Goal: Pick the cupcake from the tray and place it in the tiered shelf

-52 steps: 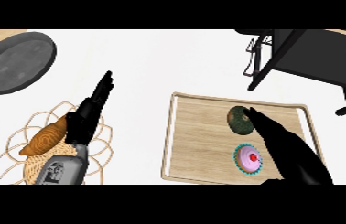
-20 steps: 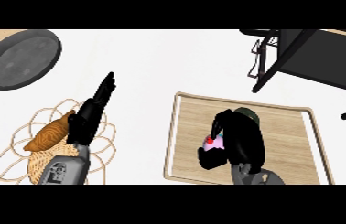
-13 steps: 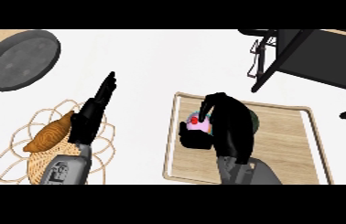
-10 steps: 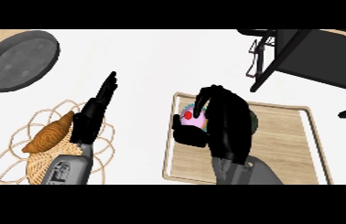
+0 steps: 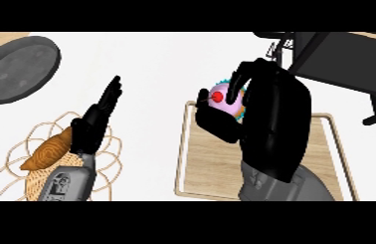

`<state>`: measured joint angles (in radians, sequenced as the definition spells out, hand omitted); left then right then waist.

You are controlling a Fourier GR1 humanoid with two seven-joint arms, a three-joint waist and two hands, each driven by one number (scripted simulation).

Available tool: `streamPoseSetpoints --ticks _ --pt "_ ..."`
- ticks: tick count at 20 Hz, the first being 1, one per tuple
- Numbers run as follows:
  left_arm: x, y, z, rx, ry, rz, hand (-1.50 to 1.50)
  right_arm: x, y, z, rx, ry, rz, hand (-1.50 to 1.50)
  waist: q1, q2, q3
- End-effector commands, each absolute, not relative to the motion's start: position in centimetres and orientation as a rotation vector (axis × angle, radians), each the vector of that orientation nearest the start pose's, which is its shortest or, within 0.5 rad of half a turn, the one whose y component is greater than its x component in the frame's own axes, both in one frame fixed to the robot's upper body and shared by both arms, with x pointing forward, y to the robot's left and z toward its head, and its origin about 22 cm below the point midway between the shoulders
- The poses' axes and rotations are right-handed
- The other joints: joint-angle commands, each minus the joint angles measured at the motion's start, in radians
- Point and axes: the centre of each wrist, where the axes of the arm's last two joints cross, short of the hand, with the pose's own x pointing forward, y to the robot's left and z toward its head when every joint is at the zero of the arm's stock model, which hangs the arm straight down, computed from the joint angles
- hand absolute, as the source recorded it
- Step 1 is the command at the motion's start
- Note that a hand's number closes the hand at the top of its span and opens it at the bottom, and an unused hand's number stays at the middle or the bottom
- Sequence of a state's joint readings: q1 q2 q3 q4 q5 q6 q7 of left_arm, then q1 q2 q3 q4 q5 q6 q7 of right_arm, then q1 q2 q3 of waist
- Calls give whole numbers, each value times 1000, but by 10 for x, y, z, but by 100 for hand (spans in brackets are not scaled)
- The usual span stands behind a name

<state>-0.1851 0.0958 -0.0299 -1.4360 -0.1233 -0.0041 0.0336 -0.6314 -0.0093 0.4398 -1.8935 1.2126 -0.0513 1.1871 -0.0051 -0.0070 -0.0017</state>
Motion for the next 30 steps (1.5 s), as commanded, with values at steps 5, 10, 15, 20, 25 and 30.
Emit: streamPoseSetpoints --ticks 5,10,15,20,25,30 --pt "289 234 27 134 -1577 -253 0 248 -81 261 -1291 -1420 67 150 0 1 1" --pt "293 216 14 121 -1565 -268 0 255 -101 289 -1384 -1401 47 150 -9 3 1" --pt "282 225 11 106 -1546 -258 0 279 -118 314 -1438 -1399 -18 150 4 5 1" --pt "282 222 9 101 -1587 -253 0 297 -149 335 -1505 -1386 -47 150 5 6 1" --pt "281 226 20 95 -1559 -268 0 300 -162 348 -1563 -1377 -41 150 8 5 1" --pt "286 227 17 98 -1569 -258 0 319 -190 347 -1645 -1385 41 150 7 7 1"
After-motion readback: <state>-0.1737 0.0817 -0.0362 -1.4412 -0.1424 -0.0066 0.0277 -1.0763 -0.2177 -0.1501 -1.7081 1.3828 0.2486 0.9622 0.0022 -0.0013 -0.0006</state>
